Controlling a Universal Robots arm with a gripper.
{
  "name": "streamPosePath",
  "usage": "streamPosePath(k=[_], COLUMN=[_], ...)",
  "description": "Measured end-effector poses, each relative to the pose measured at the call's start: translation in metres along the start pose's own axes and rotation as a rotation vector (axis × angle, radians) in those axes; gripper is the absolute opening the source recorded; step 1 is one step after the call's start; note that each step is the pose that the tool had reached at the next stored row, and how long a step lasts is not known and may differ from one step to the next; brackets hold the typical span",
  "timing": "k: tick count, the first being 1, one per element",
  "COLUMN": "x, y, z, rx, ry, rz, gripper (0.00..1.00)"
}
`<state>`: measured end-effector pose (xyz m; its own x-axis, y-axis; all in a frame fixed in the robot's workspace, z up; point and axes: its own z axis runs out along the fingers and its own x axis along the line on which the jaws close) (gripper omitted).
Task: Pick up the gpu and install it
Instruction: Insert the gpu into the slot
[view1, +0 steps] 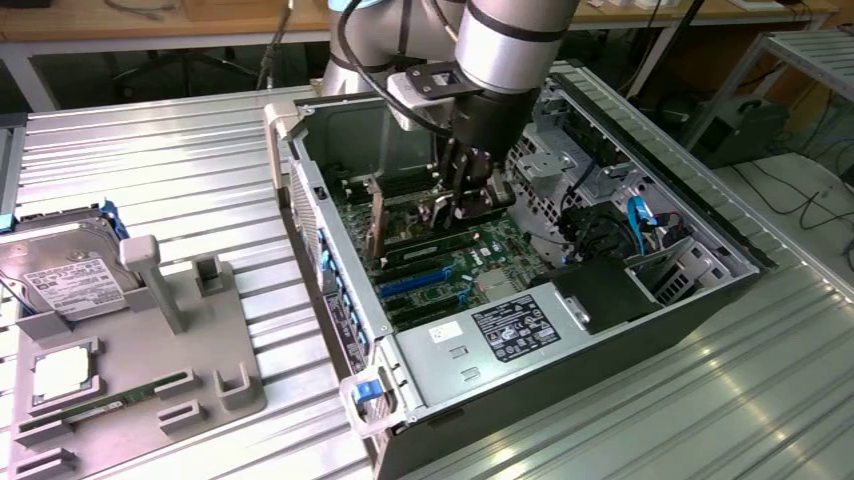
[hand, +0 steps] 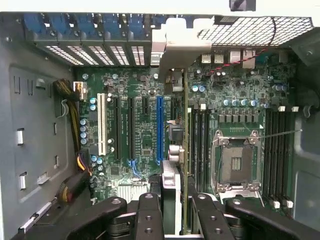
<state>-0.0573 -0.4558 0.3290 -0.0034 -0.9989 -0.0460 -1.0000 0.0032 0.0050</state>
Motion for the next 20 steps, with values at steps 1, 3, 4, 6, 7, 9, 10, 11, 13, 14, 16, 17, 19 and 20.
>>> streamPosePath(k=[1,3,4,6,7,9,10,11,13,14,16,17,19,20], x=[0.001,0.001,0.001,0.001,0.001,0.003,0.004,0.005,0.006,0.006,0.006,0.006,0.006,0.006], y=[0.0031,0.0078,0.0094,0.0099,0.0099,0.0099,0.0099,0.0099,0.0100,0.0108,0.0122,0.0122,0.0122,0.0123], z=[0.0141,0.0248,0.0253,0.0268,0.0278,0.0288,0.0292,0.0294,0.0308,0.0319,0.0338,0.0351,0.0381,0.0392], rx=[0.0000,0.0001,0.0000,0.0001,0.0001,-0.0001,0.0000,0.0000,0.0002,0.0001,0.0000,0.0001,0.0000,0.0001], ry=[0.0000,0.0000,0.0000,-0.0001,-0.0002,0.0002,-0.0001,-0.0001,-0.0003,-0.0001,-0.0001,-0.0001,-0.0001,-0.0001], rz=[0.000,0.000,0.000,0.000,0.000,0.000,0.000,0.000,0.000,0.000,0.000,0.000,0.000,0.000], gripper=[0.28,0.28,0.28,0.28,0.28,0.28,0.28,0.28,0.28,0.28,0.28,0.28,0.28,0.28])
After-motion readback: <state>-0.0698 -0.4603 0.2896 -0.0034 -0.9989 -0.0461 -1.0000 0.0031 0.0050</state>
